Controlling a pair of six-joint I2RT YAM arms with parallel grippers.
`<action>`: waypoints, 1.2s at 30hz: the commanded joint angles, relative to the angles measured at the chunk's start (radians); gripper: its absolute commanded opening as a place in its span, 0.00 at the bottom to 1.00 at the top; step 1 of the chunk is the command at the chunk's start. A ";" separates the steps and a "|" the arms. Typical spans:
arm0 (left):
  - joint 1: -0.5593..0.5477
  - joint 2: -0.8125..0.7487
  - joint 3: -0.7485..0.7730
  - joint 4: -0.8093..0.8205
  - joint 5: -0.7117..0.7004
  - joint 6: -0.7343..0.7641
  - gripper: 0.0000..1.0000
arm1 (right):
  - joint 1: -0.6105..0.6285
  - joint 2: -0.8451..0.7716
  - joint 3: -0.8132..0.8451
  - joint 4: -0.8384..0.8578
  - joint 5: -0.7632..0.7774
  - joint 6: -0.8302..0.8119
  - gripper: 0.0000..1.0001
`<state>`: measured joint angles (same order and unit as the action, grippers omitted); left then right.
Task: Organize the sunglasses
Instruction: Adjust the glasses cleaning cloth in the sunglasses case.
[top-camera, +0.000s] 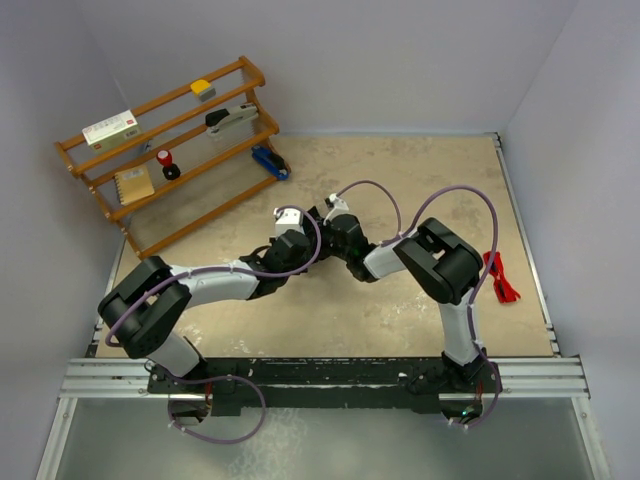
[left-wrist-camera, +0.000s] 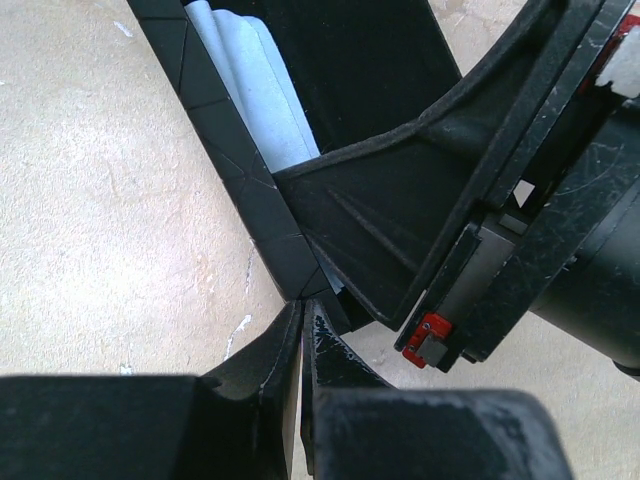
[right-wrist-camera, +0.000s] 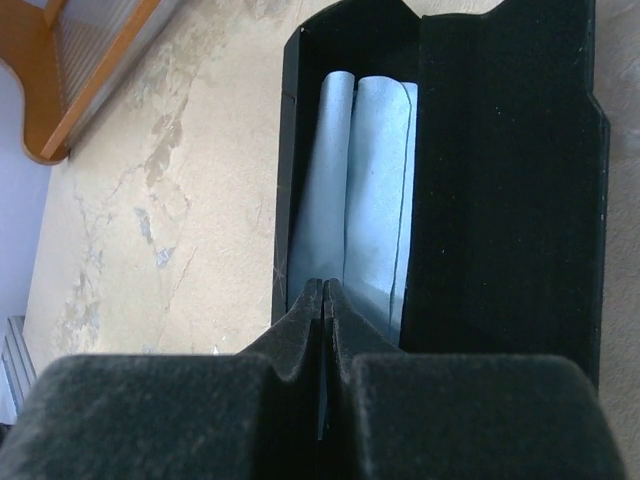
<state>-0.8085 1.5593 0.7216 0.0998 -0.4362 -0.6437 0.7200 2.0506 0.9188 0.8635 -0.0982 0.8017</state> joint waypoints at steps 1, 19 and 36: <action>-0.009 0.011 -0.008 -0.064 0.032 -0.007 0.00 | 0.004 -0.023 0.013 -0.001 -0.020 -0.009 0.00; 0.137 -0.097 -0.103 -0.051 -0.023 -0.044 0.00 | -0.007 -0.124 -0.062 -0.029 0.013 -0.086 0.00; 0.166 0.113 0.096 0.023 -0.013 -0.005 0.00 | -0.008 -0.200 -0.142 -0.053 0.037 -0.123 0.00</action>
<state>-0.6544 1.6497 0.7559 0.0731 -0.4541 -0.6678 0.7132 1.9099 0.7979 0.7933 -0.0860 0.6964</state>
